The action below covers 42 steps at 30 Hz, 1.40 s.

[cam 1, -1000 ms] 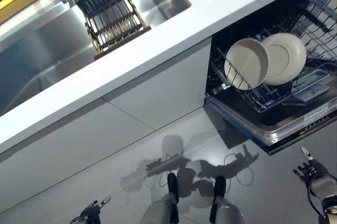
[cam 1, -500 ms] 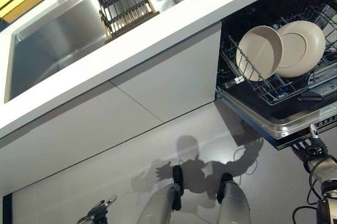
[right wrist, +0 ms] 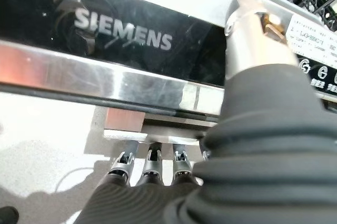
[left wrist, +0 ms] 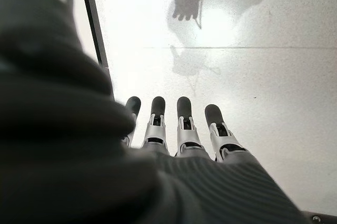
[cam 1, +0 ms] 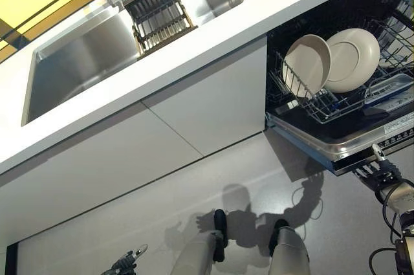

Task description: Take plates into dishwasher

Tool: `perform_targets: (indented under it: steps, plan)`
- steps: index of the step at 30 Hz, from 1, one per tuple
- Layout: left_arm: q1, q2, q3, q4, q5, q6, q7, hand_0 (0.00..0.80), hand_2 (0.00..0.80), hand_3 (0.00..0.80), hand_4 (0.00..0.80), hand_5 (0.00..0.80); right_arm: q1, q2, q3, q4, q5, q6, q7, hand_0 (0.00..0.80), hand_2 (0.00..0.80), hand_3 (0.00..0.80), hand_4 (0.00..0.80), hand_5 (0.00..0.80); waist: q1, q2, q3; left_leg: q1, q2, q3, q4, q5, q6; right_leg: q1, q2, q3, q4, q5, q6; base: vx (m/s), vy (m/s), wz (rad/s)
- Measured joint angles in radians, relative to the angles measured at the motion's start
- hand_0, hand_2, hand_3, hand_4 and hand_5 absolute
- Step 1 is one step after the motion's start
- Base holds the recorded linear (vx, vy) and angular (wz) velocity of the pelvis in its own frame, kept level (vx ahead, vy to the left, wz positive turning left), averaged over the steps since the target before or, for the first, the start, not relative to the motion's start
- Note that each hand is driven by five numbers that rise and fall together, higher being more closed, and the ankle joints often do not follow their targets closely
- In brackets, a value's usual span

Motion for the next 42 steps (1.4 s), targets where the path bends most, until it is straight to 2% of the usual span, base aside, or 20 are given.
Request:
perform_targets:
  steps: [7, 11, 17, 23, 29, 31, 33, 39, 42]
  plan:
    - [0.023, 0.000, 0.000, 0.000, 0.001, 0.003, -0.001, 0.000, 0.000, 0.000, 0.000, 0.000, -0.028, -0.011, 0.025, 0.000, 0.001, -0.001, -0.006, 0.000, 0.000, 0.000, 0.000, 0.000, 0.005, 0.000, 0.000, -0.001, 0.005, -0.025, -0.002, 0.001, -0.001, 0.029, 0.005, -0.038, -0.031, 0.012, 0.007, 0.007, -0.036, 0.04]
    - [0.023, 0.001, 0.000, -0.010, 0.009, 0.002, -0.001, 0.000, 0.000, 0.000, 0.000, 0.000, -0.061, -0.018, 0.032, 0.000, 0.001, -0.005, -0.023, 0.000, 0.000, 0.000, 0.000, 0.000, 0.023, -0.001, 0.000, 0.000, 0.008, -0.050, -0.008, 0.005, -0.005, 0.047, 0.018, -0.056, -0.063, 0.028, 0.002, 0.007, -0.026, 0.02]
    - [0.023, 0.003, 0.000, -0.012, 0.018, 0.000, -0.002, 0.000, 0.000, 0.000, 0.000, 0.000, -0.148, -0.024, 0.046, 0.000, 0.002, -0.046, -0.027, 0.000, 0.000, 0.000, 0.000, 0.000, 0.030, -0.001, 0.000, 0.002, 0.007, -0.071, -0.025, 0.022, -0.018, 0.064, 0.020, -0.082, -0.082, 0.036, 0.004, -0.011, -0.025, 0.11]
    - [0.022, 0.009, 0.000, -0.027, 0.019, -0.001, -0.003, 0.000, 0.000, 0.000, 0.000, 0.000, -0.260, -0.035, 0.046, -0.008, 0.020, -0.097, -0.013, 0.000, 0.000, 0.000, 0.000, 0.000, 0.069, -0.001, 0.001, 0.012, 0.010, -0.087, -0.046, 0.037, -0.020, 0.084, 0.025, -0.104, -0.105, 0.044, 0.008, -0.008, -0.027, 0.09]
    - [0.014, 0.015, 0.000, -0.035, 0.020, -0.001, -0.003, 0.000, 0.000, 0.000, 0.000, 0.000, -0.360, -0.036, 0.046, -0.041, 0.023, -0.107, 0.028, 0.000, 0.000, 0.000, 0.000, 0.000, 0.112, -0.003, 0.000, 0.038, 0.011, -0.099, -0.068, 0.040, -0.019, 0.124, 0.031, -0.121, -0.131, 0.049, 0.016, 0.003, 0.001, 0.09]
    - [0.013, 0.018, 0.000, -0.035, 0.020, -0.001, -0.003, 0.000, 0.000, 0.000, 0.000, 0.000, -0.385, -0.036, 0.046, -0.043, 0.023, -0.109, 0.047, 0.000, 0.000, 0.000, 0.000, 0.000, 0.112, -0.006, -0.001, 0.052, 0.011, -0.099, -0.077, 0.040, -0.019, 0.150, 0.031, -0.136, -0.147, 0.050, 0.019, 0.024, 0.000, 0.17]
    - [0.013, 0.027, 0.000, -0.033, 0.020, -0.001, -0.003, 0.000, 0.000, 0.000, 0.000, 0.000, -0.403, -0.036, 0.046, -0.067, 0.022, -0.109, 0.067, 0.000, 0.000, 0.000, 0.000, 0.000, 0.116, -0.021, -0.009, 0.066, 0.010, -0.098, -0.083, 0.040, -0.019, 0.171, 0.034, -0.140, -0.164, 0.051, 0.023, 0.022, -0.001, 0.08]
    - [0.014, 0.062, 0.001, -0.028, 0.043, -0.002, -0.004, 0.000, 0.000, 0.000, 0.000, 0.000, -0.407, -0.020, 0.044, -0.080, -0.014, -0.096, 0.078, 0.000, 0.000, 0.000, 0.000, 0.000, 0.119, -0.104, -0.063, 0.111, 0.014, -0.096, -0.123, 0.040, -0.018, 0.219, 0.047, -0.142, -0.221, 0.058, 0.037, 0.004, 0.000, 0.01]
    - [0.016, 0.064, 0.001, -0.026, 0.058, -0.002, -0.005, 0.000, 0.000, 0.000, 0.000, 0.000, -0.325, 0.017, 0.043, -0.077, -0.084, -0.066, 0.093, 0.000, 0.000, 0.000, 0.000, 0.000, 0.115, -0.146, -0.125, 0.140, 0.019, -0.092, -0.153, 0.041, -0.016, 0.251, 0.058, -0.142, -0.262, 0.065, 0.040, 0.025, 0.038, -0.02]
